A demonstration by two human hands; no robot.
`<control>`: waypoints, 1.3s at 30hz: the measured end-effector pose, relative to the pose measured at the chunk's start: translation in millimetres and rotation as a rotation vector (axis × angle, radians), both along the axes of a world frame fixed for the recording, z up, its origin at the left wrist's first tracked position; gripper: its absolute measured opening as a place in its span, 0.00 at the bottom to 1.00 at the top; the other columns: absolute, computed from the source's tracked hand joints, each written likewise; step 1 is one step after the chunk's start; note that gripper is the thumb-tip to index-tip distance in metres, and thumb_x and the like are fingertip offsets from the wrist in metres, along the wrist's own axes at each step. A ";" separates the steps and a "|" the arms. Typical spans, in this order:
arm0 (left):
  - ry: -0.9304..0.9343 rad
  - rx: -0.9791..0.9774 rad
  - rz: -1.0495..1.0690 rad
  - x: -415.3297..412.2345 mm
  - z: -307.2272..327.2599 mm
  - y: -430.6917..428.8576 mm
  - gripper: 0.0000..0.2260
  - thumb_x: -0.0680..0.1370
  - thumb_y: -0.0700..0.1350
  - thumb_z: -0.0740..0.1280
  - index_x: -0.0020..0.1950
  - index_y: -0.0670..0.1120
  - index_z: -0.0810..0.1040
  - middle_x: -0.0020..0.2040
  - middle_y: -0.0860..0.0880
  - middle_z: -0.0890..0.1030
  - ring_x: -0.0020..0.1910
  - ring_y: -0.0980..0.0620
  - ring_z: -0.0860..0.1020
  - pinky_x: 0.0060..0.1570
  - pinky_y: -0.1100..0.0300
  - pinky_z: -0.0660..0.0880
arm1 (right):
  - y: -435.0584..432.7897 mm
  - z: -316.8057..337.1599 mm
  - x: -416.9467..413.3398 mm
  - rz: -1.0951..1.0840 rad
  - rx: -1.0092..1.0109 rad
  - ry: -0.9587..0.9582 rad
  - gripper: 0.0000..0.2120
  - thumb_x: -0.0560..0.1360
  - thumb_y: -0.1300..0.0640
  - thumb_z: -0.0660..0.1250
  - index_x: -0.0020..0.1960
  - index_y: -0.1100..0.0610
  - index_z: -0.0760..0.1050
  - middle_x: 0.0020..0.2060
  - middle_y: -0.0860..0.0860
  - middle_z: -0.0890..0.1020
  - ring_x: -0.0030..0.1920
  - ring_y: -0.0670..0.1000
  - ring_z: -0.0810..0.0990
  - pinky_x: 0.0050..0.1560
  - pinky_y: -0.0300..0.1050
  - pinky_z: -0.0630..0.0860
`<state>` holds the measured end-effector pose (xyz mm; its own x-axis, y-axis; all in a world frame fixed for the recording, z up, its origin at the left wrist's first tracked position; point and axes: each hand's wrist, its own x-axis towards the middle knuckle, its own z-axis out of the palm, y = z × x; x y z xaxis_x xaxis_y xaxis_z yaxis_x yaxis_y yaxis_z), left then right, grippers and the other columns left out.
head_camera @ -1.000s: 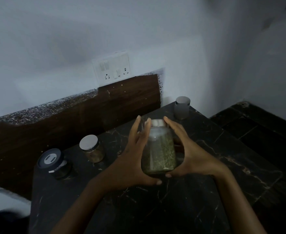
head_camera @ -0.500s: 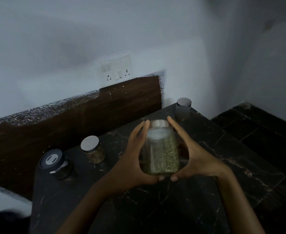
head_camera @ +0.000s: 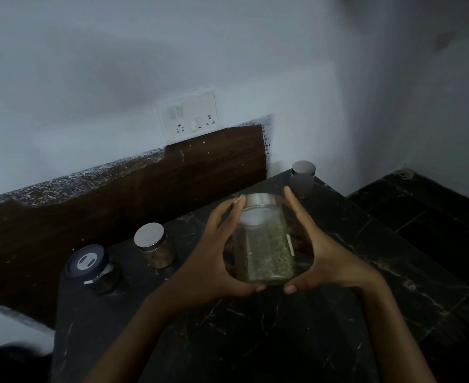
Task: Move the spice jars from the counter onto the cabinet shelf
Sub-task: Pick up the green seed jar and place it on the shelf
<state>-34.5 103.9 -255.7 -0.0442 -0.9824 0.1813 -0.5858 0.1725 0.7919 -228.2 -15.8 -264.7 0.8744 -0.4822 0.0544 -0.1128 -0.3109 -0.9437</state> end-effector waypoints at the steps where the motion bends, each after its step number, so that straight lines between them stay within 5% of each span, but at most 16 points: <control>1: 0.027 0.008 -0.008 0.2 -1.1 0.2 0.54 0.60 0.56 0.78 0.73 0.66 0.43 0.73 0.65 0.45 0.73 0.63 0.53 0.56 0.60 0.77 | -0.2 -0.2 -0.2 -0.002 0.001 0.003 0.62 0.54 0.57 0.81 0.70 0.29 0.43 0.73 0.39 0.55 0.69 0.39 0.64 0.67 0.43 0.68; 4: 0.004 0.051 -0.040 1.5 -2.9 0.6 0.56 0.59 0.58 0.78 0.71 0.68 0.38 0.73 0.68 0.38 0.73 0.67 0.44 0.63 0.71 0.65 | 2.5 0.0 4.1 -0.040 -0.057 0.019 0.59 0.53 0.54 0.81 0.67 0.26 0.45 0.71 0.39 0.58 0.68 0.38 0.64 0.64 0.34 0.69; 6: -0.111 0.071 -0.043 1.3 -2.0 0.2 0.59 0.59 0.59 0.78 0.70 0.68 0.34 0.71 0.68 0.31 0.70 0.71 0.38 0.63 0.74 0.56 | 6.2 -1.5 9.2 -0.050 -0.116 0.024 0.57 0.52 0.47 0.80 0.67 0.26 0.44 0.70 0.37 0.56 0.69 0.39 0.62 0.65 0.37 0.69; 11: -0.223 0.038 -0.016 1.5 -3.3 -3.3 0.55 0.61 0.58 0.77 0.73 0.66 0.38 0.73 0.63 0.37 0.72 0.65 0.49 0.67 0.63 0.63 | 10.7 -5.0 17.7 -0.054 -0.148 0.025 0.59 0.52 0.43 0.78 0.67 0.27 0.41 0.69 0.36 0.53 0.68 0.42 0.63 0.65 0.43 0.71; 15: -0.081 -0.009 0.021 6.0 -5.0 -1.3 0.54 0.61 0.53 0.78 0.76 0.58 0.45 0.74 0.58 0.46 0.72 0.64 0.53 0.67 0.63 0.67 | 3.2 -2.4 9.8 0.016 -0.028 0.026 0.61 0.53 0.50 0.79 0.69 0.31 0.39 0.71 0.35 0.53 0.66 0.34 0.65 0.62 0.34 0.70; 20: -0.032 0.018 0.003 5.2 -4.4 0.4 0.54 0.61 0.58 0.77 0.75 0.60 0.43 0.74 0.62 0.43 0.74 0.64 0.49 0.68 0.60 0.67 | 0.6 -0.5 7.3 0.029 0.013 0.029 0.60 0.54 0.56 0.80 0.73 0.38 0.45 0.70 0.38 0.59 0.66 0.37 0.67 0.60 0.34 0.72; 27: -0.169 0.056 -0.026 7.6 3.2 -3.7 0.55 0.62 0.59 0.77 0.73 0.65 0.39 0.72 0.68 0.38 0.68 0.77 0.42 0.64 0.72 0.57 | 8.1 4.9 18.9 -0.045 -0.178 0.065 0.59 0.51 0.45 0.79 0.68 0.30 0.42 0.69 0.34 0.53 0.70 0.41 0.60 0.68 0.43 0.68; 31: -0.048 0.036 0.018 11.3 6.2 -0.7 0.54 0.59 0.57 0.79 0.75 0.61 0.48 0.72 0.66 0.48 0.71 0.66 0.53 0.63 0.57 0.73 | 3.2 8.0 13.8 -0.024 -0.151 0.068 0.64 0.53 0.53 0.83 0.71 0.34 0.39 0.66 0.26 0.50 0.69 0.35 0.57 0.65 0.31 0.65; 34: 0.089 0.003 0.013 8.3 8.2 2.3 0.53 0.59 0.52 0.80 0.74 0.64 0.49 0.72 0.67 0.50 0.72 0.64 0.55 0.56 0.58 0.77 | -1.0 13.1 8.6 0.015 -0.086 0.081 0.64 0.55 0.56 0.81 0.69 0.30 0.37 0.67 0.25 0.47 0.70 0.36 0.55 0.60 0.24 0.64; 36: 0.178 0.014 0.000 6.7 9.1 2.8 0.54 0.59 0.49 0.80 0.72 0.68 0.47 0.72 0.70 0.49 0.73 0.63 0.56 0.55 0.57 0.78 | -2.8 16.4 9.1 0.013 -0.092 0.084 0.63 0.56 0.58 0.81 0.69 0.31 0.38 0.70 0.31 0.51 0.69 0.34 0.58 0.61 0.25 0.65; 39: 0.185 0.057 -0.037 9.6 11.3 1.2 0.56 0.59 0.52 0.80 0.70 0.72 0.42 0.72 0.72 0.43 0.75 0.59 0.52 0.61 0.48 0.74 | -3.2 20.4 13.8 0.000 -0.134 0.085 0.63 0.55 0.58 0.82 0.72 0.34 0.40 0.64 0.24 0.51 0.64 0.26 0.58 0.64 0.30 0.67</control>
